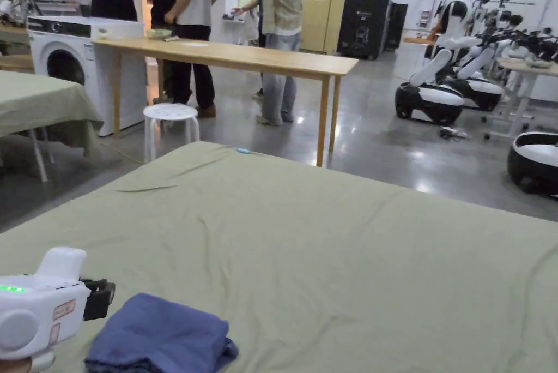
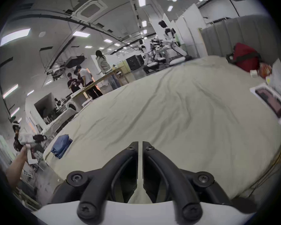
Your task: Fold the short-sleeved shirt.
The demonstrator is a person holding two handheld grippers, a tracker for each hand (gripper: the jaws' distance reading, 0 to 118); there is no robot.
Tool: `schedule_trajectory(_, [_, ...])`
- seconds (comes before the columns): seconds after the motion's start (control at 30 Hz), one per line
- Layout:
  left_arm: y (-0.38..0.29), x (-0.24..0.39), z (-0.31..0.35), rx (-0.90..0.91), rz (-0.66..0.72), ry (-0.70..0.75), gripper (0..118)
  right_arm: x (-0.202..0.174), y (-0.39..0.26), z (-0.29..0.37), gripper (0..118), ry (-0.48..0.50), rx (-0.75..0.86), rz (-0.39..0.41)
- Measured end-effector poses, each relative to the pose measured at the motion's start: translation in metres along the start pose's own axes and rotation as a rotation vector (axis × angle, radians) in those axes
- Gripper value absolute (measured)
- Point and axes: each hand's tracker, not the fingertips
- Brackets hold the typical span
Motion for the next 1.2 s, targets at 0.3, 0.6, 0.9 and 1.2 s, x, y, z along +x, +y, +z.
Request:
schedule_trajectory(0.3, [0.049, 0.27, 0.1, 0.394, -0.035, -0.259, 7, -0.05, 0.167, 0.021, 6, -0.122, 0.373, 0.36])
schedule_trajectory(0.6, [0.059, 0.402, 0.126, 0.431, -0.177, -0.278, 7, -0.027, 0.202, 0.025, 6, -0.139, 0.38, 0.261])
schedule_trajectory(0.9, [0.068, 0.404, 0.136, 0.451, -0.145, -0.288, 26, -0.023, 0.19, 0.011, 11, -0.154, 0.365, 0.328])
schedule_trajectory(1.2, [0.068, 0.408, 0.136, 0.459, -0.164, -0.292, 95, -0.039, 0.187, 0.015, 75, -0.169, 0.366, 0.361])
